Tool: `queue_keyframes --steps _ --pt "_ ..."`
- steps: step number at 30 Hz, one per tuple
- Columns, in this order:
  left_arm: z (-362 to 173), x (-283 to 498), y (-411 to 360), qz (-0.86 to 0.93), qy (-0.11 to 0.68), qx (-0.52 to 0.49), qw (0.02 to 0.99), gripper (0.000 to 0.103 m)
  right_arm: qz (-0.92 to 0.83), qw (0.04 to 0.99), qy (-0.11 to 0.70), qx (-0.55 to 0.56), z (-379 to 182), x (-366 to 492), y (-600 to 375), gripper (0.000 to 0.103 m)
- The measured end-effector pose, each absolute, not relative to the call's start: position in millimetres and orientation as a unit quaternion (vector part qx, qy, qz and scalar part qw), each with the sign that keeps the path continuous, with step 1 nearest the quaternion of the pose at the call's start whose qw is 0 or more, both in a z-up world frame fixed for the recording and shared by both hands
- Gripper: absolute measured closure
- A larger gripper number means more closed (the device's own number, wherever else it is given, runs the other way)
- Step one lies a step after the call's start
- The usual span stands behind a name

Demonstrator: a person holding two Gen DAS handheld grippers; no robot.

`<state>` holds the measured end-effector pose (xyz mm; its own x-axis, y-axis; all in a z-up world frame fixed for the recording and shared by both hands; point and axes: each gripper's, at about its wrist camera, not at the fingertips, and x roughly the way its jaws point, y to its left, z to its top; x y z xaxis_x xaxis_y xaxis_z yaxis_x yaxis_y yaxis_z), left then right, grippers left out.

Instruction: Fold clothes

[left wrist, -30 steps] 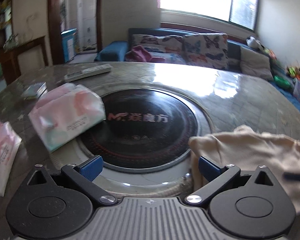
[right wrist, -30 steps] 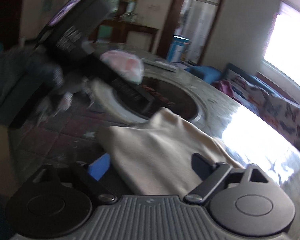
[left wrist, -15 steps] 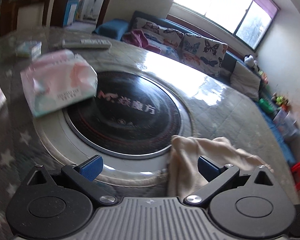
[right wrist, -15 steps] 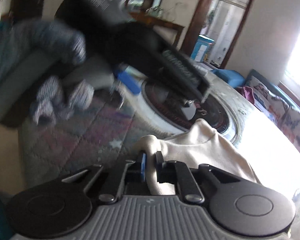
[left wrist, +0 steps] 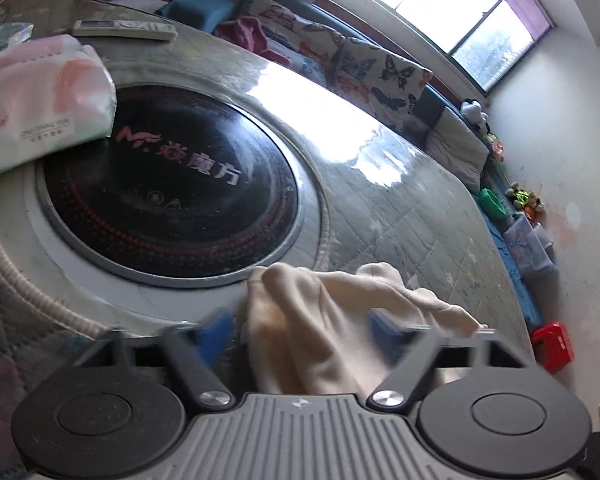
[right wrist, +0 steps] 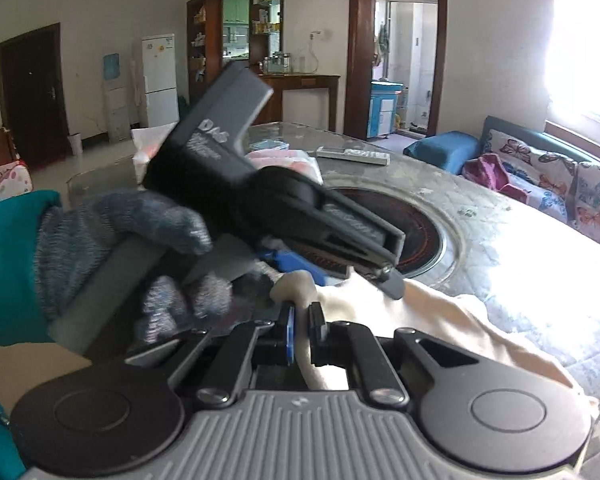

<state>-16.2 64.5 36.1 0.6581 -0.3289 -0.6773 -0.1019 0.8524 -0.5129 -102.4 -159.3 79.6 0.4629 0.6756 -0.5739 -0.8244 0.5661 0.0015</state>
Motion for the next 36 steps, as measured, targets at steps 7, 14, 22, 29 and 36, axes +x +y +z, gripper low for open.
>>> queue_keyframes --steps 7,14,22,29,36 --pt "28 -22 69 -0.062 0.402 -0.283 0.868 0.082 0.447 0.843 0.278 -0.112 73 -100 -173 0.092" --pt "30 -25 67 -0.067 0.396 -0.262 0.878 0.082 0.346 0.886 0.302 -0.060 74 -75 -236 0.062" --pt "32 -23 61 -0.066 0.395 -0.243 0.883 0.081 0.193 0.916 0.351 0.024 46 -10 -315 0.047" --pt "33 -21 51 -0.064 0.393 -0.211 0.893 0.081 0.191 0.912 0.359 0.062 27 3 -332 0.040" --pt "42 -20 40 -0.064 0.383 -0.165 0.907 0.085 0.208 0.913 0.342 0.081 37 -6 -321 0.088"
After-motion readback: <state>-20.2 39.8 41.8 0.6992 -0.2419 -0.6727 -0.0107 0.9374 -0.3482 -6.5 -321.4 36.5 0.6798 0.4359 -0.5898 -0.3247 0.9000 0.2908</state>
